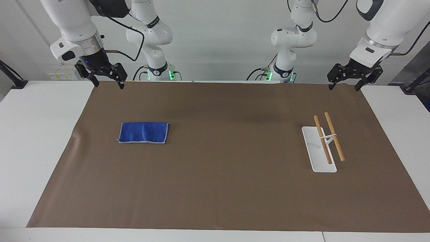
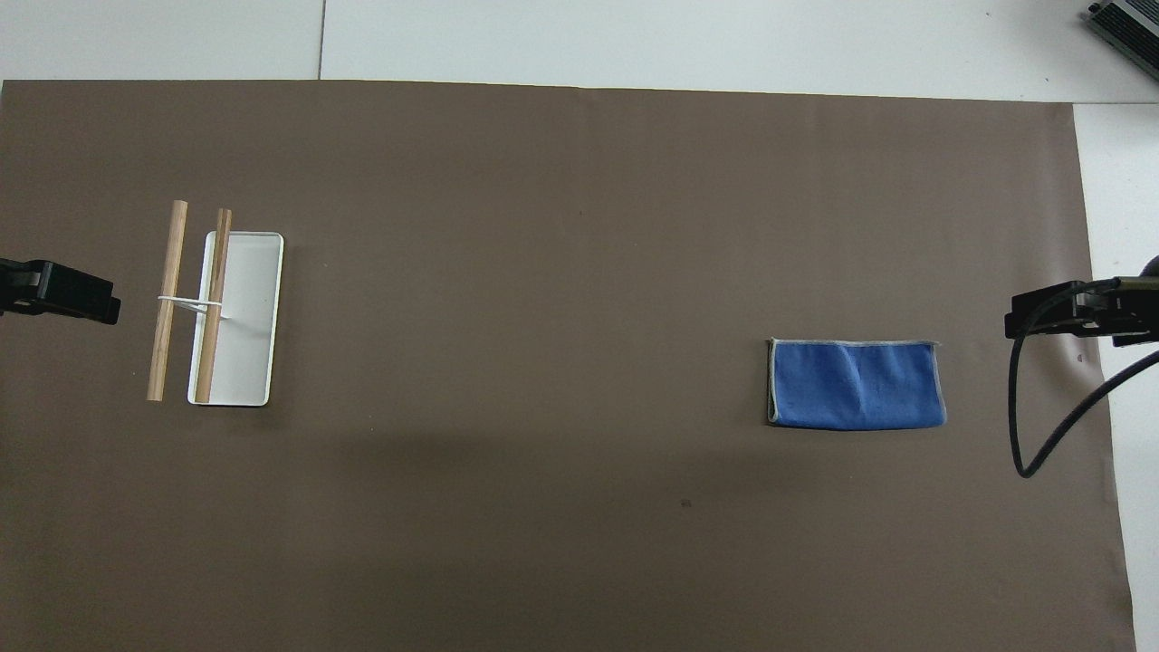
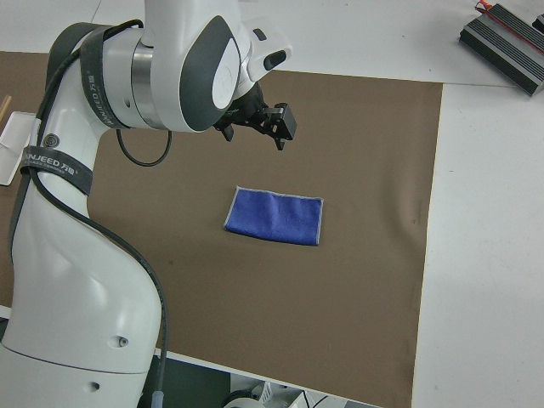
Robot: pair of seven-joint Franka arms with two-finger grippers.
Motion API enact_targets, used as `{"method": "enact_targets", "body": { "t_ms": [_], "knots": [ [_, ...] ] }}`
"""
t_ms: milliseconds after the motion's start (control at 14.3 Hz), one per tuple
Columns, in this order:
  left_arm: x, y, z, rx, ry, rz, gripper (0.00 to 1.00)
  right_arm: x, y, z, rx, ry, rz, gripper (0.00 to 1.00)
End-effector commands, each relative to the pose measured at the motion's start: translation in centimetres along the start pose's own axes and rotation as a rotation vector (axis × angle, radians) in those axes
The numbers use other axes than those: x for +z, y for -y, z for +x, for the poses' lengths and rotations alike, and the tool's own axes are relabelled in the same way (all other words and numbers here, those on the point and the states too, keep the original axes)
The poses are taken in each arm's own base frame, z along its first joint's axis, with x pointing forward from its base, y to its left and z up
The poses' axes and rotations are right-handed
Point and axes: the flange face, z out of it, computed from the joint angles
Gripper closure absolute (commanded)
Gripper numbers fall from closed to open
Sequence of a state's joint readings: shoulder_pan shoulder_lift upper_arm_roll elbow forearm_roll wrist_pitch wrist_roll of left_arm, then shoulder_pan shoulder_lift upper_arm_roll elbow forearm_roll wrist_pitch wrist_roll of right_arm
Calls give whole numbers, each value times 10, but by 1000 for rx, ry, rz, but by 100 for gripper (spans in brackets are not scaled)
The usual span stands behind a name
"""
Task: Right arm passes towel to left arm to hang
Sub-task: 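Move the right gripper down toward the folded blue towel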
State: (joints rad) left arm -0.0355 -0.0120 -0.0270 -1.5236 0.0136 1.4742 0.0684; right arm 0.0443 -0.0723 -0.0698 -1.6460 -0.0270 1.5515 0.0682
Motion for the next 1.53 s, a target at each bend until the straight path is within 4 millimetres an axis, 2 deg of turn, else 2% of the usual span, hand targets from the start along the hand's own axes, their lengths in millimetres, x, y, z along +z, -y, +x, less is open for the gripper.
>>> {"method": "enact_targets", "body": {
  "t_ms": [0,698,1256,1326,1465],
  "knots": [
    [-1,0,-9,-9,10,19,0,-4,0,-5,7,5,13,0],
    [-1,0,-9,-7,10,19,0,-4,0,-6,13,4,15,0],
    [-1,0,-9,-9,10,19,0,1,9,-3,12,-34,31,0],
    [-1,0,-9,-9,8,19,0,5,9,-4,10,-32,31,0],
    [-1,0,-9,-7,8,19,0,36,10,-2,10,-59,36,0]
  ]
}}
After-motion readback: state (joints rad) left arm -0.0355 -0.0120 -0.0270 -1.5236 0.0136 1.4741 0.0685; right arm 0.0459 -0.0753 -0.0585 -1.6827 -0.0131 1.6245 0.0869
